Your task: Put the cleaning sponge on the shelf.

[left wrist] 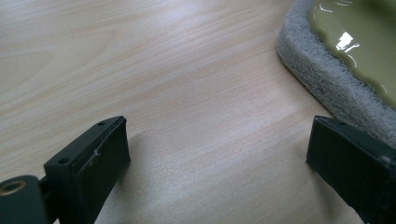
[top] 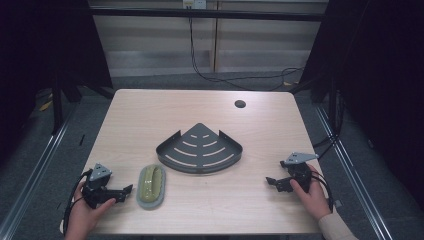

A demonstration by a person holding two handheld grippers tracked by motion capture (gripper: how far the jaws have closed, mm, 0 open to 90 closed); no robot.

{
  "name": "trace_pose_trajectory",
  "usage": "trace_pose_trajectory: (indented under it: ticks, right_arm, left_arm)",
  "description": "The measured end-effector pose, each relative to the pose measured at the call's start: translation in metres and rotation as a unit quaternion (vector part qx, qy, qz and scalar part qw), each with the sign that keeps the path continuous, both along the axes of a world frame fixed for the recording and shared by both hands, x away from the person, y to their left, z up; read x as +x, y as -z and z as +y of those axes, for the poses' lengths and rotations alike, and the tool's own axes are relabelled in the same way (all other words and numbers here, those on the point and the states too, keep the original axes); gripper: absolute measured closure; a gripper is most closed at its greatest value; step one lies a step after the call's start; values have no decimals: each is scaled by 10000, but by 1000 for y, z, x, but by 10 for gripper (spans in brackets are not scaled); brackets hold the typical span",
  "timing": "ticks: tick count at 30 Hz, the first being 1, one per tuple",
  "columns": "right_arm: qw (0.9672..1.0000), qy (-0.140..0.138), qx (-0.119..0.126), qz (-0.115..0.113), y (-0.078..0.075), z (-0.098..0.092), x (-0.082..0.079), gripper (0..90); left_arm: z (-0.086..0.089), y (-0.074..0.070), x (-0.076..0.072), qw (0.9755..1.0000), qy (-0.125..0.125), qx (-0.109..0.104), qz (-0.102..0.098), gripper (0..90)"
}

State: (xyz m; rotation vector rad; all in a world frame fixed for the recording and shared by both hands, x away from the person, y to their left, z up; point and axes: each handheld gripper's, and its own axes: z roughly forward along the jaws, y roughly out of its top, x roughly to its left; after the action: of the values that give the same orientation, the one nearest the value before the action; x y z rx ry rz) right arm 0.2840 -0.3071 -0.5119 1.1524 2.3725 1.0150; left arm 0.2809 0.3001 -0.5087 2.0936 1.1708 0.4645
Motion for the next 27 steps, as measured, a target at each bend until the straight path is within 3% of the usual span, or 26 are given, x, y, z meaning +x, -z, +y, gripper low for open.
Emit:
trace_pose_trajectory:
  ticks: [2, 5, 7, 10, 12, 15, 20, 21, 22, 24, 25, 26, 27]
  right_arm:
    - [10000, -4, -2, -5, 0, 0, 0, 105]
    - [10000, -3, -2, -4, 0, 0, 0, 105]
    - [10000, 1, 0, -1, 0, 0, 0, 105]
    - [10000, -1, -1, -2, 0, 0, 0, 105]
    - [10000, -5, -3, -6, 0, 0, 0, 105]
    - [10000, -4, -2, -4, 0, 0, 0, 105]
    - [10000, 0, 1, 0, 0, 0, 0, 105]
    - [10000, 0, 1, 0, 0, 0, 0, 105]
    - [10000, 0, -2, -2, 0, 0, 0, 105]
    - [10000, -3, -2, -5, 0, 0, 0, 105]
    - [10000, -3, -2, -5, 0, 0, 0, 105]
    - [10000, 1, -1, -1, 0, 0, 0, 105]
    - [10000, 1, -1, -1, 0, 0, 0, 105]
  left_arm:
    - [0, 0, 0, 10000, 6, 18, 15, 53]
    - [0, -7, 2, 9995, -34, 187, 270, 82]
    - [0, -12, 3, 9985, -164, 89, 511, 153]
    - [0, -22, 8, 9937, -314, 63, 1077, 182]
    - [-2, -27, 10, 9897, -430, -10, 1364, 222]
    - [-4, -36, 13, 9836, -449, 64, 1747, 210]
    - [-11, -52, 19, 9764, -441, 117, 2109, 211]
    - [-11, -52, 19, 9764, -441, 117, 2109, 212]
    - [-15, -58, 22, 9734, -467, 59, 2241, 219]
    - [-18, -64, 24, 9711, -464, 42, 2340, 241]
    - [-18, -64, 24, 9711, -464, 42, 2340, 241]
    - [-24, -68, 25, 9682, -540, -54, 2441, 241]
    - [-24, -68, 25, 9682, -540, -54, 2441, 241]
